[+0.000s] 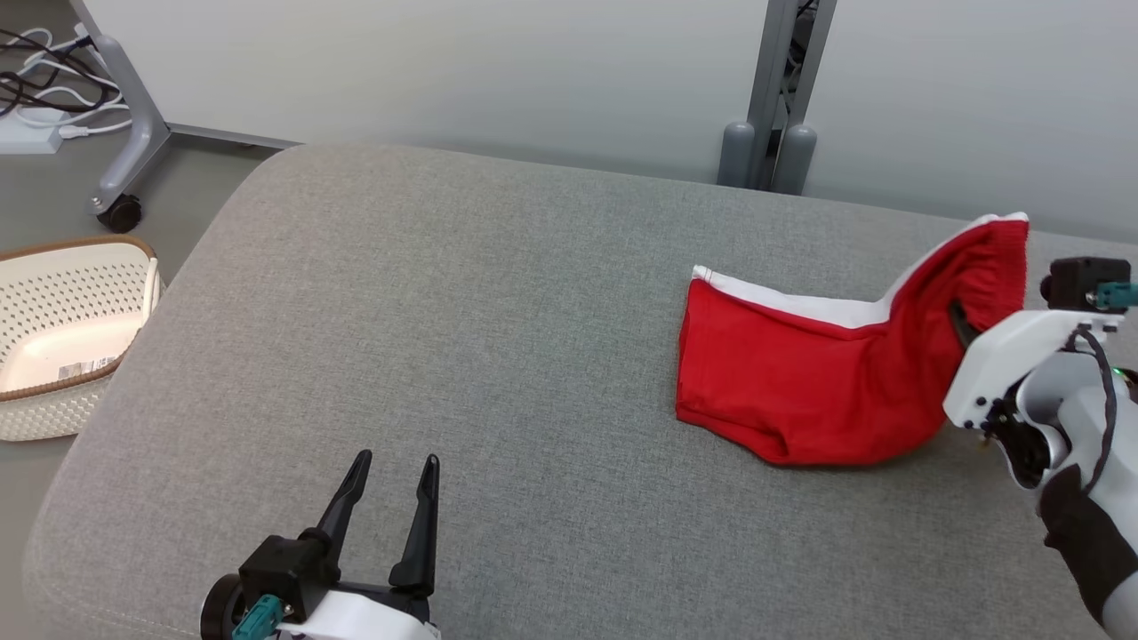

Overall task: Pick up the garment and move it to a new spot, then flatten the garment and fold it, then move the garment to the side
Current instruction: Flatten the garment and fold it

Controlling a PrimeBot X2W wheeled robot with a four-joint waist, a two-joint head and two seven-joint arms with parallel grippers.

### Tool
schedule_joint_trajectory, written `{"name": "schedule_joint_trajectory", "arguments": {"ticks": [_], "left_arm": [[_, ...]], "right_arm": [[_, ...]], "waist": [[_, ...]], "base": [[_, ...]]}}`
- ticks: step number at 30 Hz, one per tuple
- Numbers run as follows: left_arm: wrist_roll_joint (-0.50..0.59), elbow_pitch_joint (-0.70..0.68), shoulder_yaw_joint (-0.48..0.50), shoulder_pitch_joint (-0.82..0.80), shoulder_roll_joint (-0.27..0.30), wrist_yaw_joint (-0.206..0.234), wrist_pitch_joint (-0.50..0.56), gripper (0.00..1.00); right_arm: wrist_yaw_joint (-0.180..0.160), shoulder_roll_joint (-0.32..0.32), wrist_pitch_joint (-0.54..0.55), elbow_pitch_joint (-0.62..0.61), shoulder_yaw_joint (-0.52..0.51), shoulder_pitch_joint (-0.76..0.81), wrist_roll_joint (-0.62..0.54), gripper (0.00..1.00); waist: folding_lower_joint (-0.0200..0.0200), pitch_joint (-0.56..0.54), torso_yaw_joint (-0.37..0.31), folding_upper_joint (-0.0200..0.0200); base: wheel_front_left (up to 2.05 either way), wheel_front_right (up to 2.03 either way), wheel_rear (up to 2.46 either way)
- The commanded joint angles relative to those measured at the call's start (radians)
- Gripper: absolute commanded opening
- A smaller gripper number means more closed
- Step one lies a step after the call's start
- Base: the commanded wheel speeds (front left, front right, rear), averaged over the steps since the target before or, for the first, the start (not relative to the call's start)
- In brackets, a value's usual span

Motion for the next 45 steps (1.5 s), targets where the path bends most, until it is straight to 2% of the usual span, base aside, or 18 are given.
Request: {"name": "schedule_joint_trajectory", "arguments": {"ticks": [1,9,17,27,34,35,36,45], "left_arm": [[-0.006,0.000,-0.002,0.003,0.003,0.006,-0.003,1.00],[-0.017,-0.001,-0.007,0.007,0.003,0.007,-0.003,1.00],[-0.028,0.001,-0.021,-0.005,0.004,0.010,-0.003,1.00],[-0.041,0.003,-0.042,-0.022,0.003,0.016,-0.003,1.00],[-0.046,0.004,-0.054,-0.025,0.003,0.022,-0.003,1.00],[-0.046,0.005,-0.056,-0.025,0.003,0.023,-0.003,1.00],[-0.046,0.006,-0.057,-0.026,0.003,0.024,-0.003,1.00],[-0.039,0.015,-0.053,-0.024,0.003,0.026,-0.003,1.00]], "right_arm": [[0.001,0.012,0.011,-0.014,0.007,-0.013,0.010,0.00],[0.001,0.082,0.062,-0.058,0.005,-0.036,0.072,0.00],[0.001,0.122,0.076,-0.029,0.007,-0.043,0.089,0.00],[0.001,0.126,0.055,0.069,0.006,-0.052,0.067,0.00],[0.001,0.142,0.068,0.094,0.006,-0.053,0.074,0.00],[0.001,0.140,0.071,0.100,0.005,-0.054,0.072,0.34],[0.001,0.139,0.069,0.102,0.006,-0.055,0.067,1.00],[0.001,0.170,0.061,0.119,0.015,-0.065,0.044,1.00]], "waist": [[0.0000,-0.006,0.002,-0.0001],[0.0000,-0.003,0.037,-0.0001],[0.0000,0.025,0.095,-0.0001],[0.0000,0.069,0.179,-0.0001],[0.0000,0.081,0.205,-0.0001],[0.0000,0.081,0.207,-0.0001],[0.0000,0.080,0.209,-0.0001],[0.0000,0.057,0.204,-0.0001]], "base": [[0.00,0.00,0.00],[0.00,0.00,0.00],[0.00,0.00,0.00],[0.00,0.00,0.00],[0.00,0.00,0.00],[0.00,0.00,0.00],[0.00,0.00,0.00],[0.00,0.00,0.00]]}}
